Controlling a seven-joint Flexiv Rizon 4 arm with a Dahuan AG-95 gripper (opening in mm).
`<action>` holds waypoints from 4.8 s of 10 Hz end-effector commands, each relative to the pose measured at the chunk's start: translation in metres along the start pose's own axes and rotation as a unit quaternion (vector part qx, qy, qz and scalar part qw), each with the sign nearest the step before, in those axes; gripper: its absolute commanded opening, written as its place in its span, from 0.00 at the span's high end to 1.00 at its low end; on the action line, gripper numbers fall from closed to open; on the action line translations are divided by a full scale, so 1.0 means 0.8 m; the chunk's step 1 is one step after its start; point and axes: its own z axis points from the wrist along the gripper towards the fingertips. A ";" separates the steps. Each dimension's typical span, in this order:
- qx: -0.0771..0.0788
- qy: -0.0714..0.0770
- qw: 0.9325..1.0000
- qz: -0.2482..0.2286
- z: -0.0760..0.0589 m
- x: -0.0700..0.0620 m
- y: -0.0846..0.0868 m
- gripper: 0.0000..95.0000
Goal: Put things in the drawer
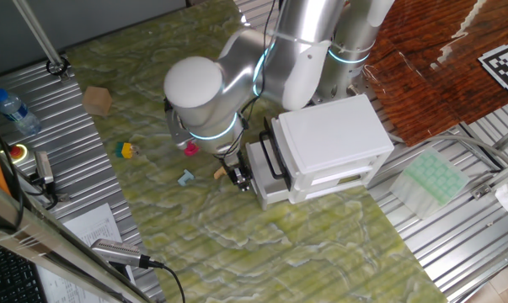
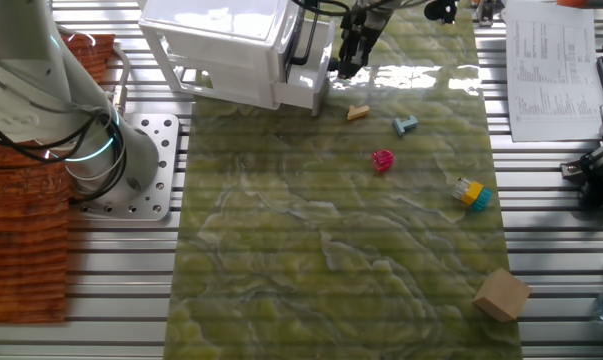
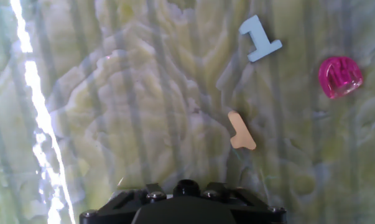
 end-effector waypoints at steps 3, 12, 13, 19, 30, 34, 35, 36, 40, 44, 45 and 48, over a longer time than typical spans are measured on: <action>0.015 0.004 1.000 -0.017 -0.017 -0.023 -0.006 0.80; 0.004 0.006 0.999 -0.045 -0.022 -0.026 -0.043 1.00; 0.008 0.006 0.999 -0.042 -0.016 -0.018 -0.041 1.00; 0.019 0.028 0.997 -0.069 -0.004 0.000 -0.050 1.00; -0.004 0.109 0.989 -0.100 0.012 0.028 -0.046 1.00; -0.006 0.138 0.984 -0.116 0.009 0.034 -0.043 1.00; -0.008 0.153 0.980 -0.124 0.007 0.037 -0.043 1.00; -0.010 0.161 0.979 -0.127 0.007 0.037 -0.043 1.00; -0.022 0.186 0.973 -0.137 0.005 0.038 -0.044 1.00; -0.043 0.202 0.970 -0.132 0.004 0.041 -0.047 1.00; -0.045 0.203 0.970 -0.130 0.004 0.042 -0.047 1.00; -0.042 0.201 0.972 -0.117 0.004 0.042 -0.047 1.00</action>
